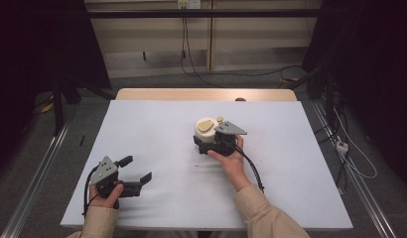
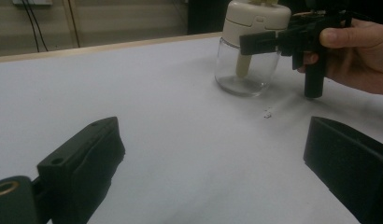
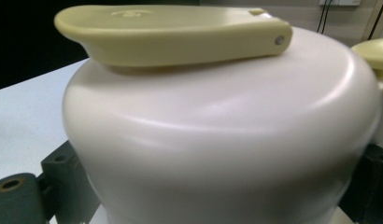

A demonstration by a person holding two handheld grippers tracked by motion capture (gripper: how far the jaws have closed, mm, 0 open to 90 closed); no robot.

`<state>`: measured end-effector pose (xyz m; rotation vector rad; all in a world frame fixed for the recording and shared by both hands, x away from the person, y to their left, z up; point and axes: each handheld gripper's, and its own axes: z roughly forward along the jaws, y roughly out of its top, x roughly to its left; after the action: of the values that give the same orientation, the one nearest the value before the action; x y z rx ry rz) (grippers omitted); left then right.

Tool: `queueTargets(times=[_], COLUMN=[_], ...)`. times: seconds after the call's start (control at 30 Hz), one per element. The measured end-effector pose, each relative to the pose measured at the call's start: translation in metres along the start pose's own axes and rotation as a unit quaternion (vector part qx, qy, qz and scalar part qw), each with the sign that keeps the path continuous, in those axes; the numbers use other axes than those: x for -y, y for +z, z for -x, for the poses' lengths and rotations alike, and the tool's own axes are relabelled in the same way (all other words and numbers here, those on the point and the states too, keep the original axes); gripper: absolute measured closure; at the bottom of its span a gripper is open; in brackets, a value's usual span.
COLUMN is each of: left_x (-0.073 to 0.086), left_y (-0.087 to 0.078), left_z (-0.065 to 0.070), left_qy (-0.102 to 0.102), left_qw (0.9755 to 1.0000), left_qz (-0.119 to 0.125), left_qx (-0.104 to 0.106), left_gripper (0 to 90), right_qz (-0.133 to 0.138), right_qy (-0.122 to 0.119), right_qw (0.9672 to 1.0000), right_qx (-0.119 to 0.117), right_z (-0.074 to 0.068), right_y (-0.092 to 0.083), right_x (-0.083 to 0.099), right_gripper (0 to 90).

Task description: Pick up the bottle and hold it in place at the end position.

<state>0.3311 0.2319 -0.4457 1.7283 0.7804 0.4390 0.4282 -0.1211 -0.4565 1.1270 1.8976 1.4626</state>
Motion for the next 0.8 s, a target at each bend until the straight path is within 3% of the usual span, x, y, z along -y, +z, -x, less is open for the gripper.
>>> queueTargets(times=[0.37,0.8], left_x=[0.0005,-0.0026], left_y=[0.001,0.009], left_z=[0.0,0.0046], left_qy=[-0.008,-0.001], left_qw=[1.0,0.9999], left_qz=[0.005,-0.002], left_qx=[0.001,0.015], left_gripper=[4.2,4.0], right_qz=[-0.005,-0.005], right_qy=[-0.001,-0.002], right_qw=[1.0,1.0], right_qx=[-0.003,-0.002], right_z=[0.0005,0.0003], right_y=[0.0002,0.0001], right_x=[-0.0008,-0.0003], right_gripper=[6.5,6.4])
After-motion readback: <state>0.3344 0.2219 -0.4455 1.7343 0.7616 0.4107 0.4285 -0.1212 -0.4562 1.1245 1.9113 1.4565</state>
